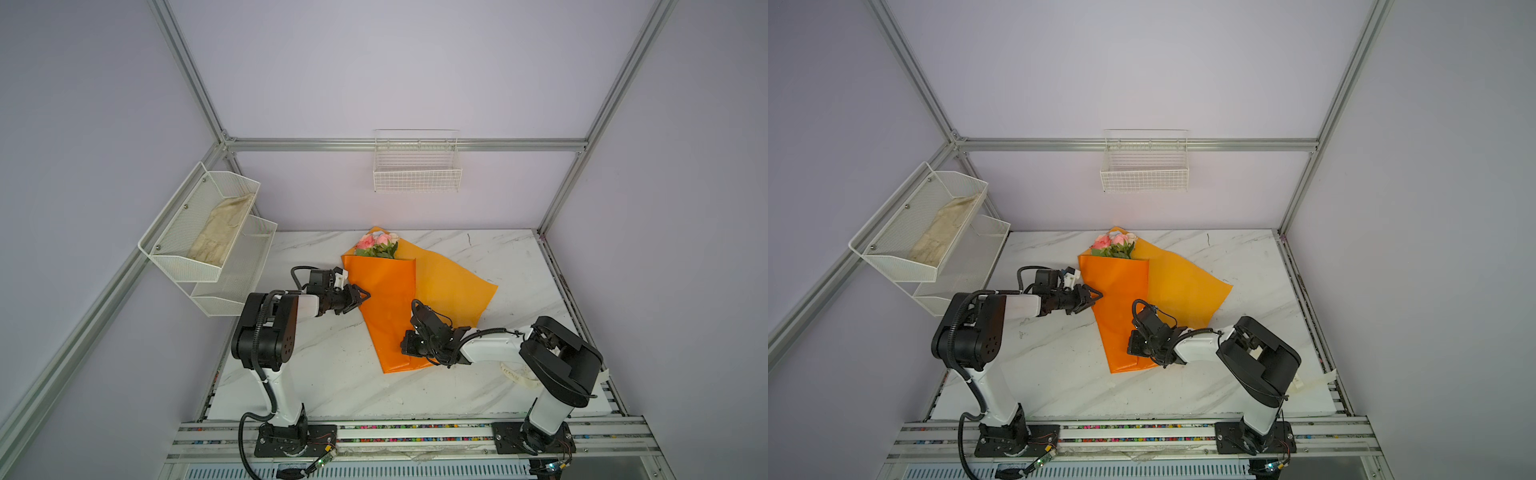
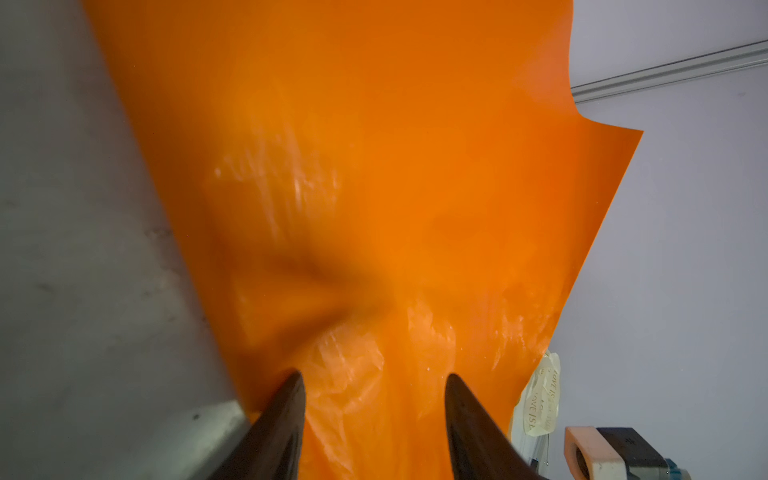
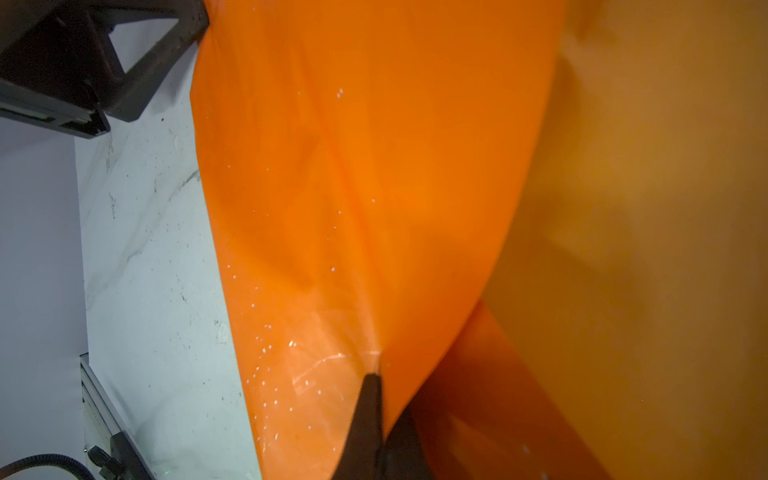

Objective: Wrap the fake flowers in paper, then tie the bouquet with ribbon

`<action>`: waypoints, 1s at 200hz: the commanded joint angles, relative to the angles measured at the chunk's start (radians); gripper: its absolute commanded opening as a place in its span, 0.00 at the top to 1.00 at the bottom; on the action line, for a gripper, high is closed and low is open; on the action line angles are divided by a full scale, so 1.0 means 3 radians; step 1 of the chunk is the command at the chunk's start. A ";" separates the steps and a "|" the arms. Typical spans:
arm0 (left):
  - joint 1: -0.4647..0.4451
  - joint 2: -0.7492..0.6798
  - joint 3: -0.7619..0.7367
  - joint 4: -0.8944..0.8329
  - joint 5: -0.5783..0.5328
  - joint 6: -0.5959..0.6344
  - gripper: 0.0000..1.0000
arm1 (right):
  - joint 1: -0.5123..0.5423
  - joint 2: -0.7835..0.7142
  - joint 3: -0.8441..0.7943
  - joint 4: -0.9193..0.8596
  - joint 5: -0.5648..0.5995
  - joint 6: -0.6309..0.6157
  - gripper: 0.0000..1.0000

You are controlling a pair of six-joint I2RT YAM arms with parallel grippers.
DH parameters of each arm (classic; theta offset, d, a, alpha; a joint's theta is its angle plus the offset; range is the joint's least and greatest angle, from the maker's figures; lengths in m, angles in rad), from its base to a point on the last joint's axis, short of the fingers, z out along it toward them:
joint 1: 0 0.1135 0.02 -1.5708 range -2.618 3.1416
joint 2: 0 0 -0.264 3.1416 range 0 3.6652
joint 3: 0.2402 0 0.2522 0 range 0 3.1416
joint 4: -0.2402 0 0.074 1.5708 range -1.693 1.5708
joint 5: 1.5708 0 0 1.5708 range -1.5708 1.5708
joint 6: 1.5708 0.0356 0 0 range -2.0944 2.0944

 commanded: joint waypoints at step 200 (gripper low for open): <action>-0.0214 -0.0452 -0.0609 -0.0011 0.0042 -0.0122 0.58 | -0.0053 0.0087 0.0131 -0.0279 -0.0049 -0.0144 1.00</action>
